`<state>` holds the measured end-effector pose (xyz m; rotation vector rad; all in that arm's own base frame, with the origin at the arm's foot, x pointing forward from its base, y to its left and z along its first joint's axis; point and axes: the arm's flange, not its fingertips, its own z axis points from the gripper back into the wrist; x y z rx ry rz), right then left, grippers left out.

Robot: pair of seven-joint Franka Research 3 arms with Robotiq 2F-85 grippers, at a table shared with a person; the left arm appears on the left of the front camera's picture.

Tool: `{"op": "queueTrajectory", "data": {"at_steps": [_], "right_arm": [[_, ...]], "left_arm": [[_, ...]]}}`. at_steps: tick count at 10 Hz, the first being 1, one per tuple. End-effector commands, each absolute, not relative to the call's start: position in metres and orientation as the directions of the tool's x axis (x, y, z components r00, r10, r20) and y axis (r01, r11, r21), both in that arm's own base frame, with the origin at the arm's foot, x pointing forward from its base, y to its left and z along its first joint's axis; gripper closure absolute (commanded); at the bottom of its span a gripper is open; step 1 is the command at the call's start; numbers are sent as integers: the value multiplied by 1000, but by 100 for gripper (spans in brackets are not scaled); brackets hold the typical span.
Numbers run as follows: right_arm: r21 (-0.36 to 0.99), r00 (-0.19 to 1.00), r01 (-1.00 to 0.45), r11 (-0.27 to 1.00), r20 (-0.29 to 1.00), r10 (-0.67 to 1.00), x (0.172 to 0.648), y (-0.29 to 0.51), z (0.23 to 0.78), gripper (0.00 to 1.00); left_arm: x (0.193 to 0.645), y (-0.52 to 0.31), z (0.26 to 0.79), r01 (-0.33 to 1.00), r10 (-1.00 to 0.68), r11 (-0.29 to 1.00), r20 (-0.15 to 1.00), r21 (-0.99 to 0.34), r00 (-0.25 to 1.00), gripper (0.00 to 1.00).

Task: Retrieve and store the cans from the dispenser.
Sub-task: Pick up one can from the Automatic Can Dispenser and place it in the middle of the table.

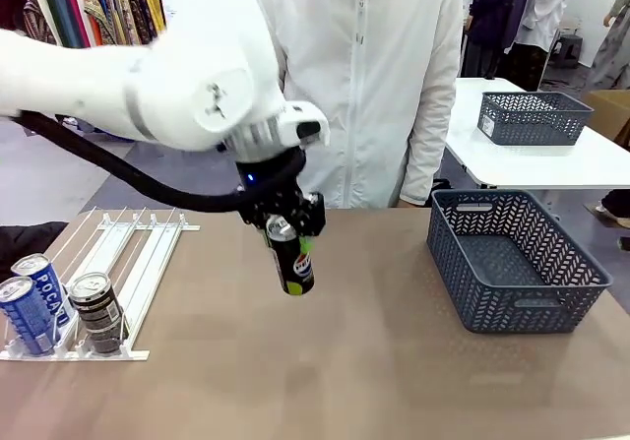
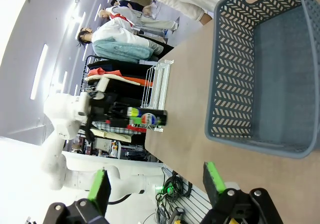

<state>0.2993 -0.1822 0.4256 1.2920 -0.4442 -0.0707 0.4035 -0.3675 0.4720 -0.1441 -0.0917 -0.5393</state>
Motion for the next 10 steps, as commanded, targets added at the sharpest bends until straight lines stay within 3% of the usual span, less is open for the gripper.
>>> {"op": "queueTrajectory", "data": {"at_steps": [1, 6, 10], "right_arm": [[936, 915, -207, 285, 289, -283, 298, -185, 428, 0], [936, 915, -207, 285, 289, -283, 298, -185, 428, 0], [936, 915, -207, 285, 289, -283, 298, -185, 428, 0]], "left_arm": [[409, -390, 466, 546, -535, 831, 119, -108, 837, 100], [407, -424, 415, 604, -610, 792, 125, 85, 782, 100], [416, -429, 401, 596, -596, 802, 112, 34, 795, 97]]}}
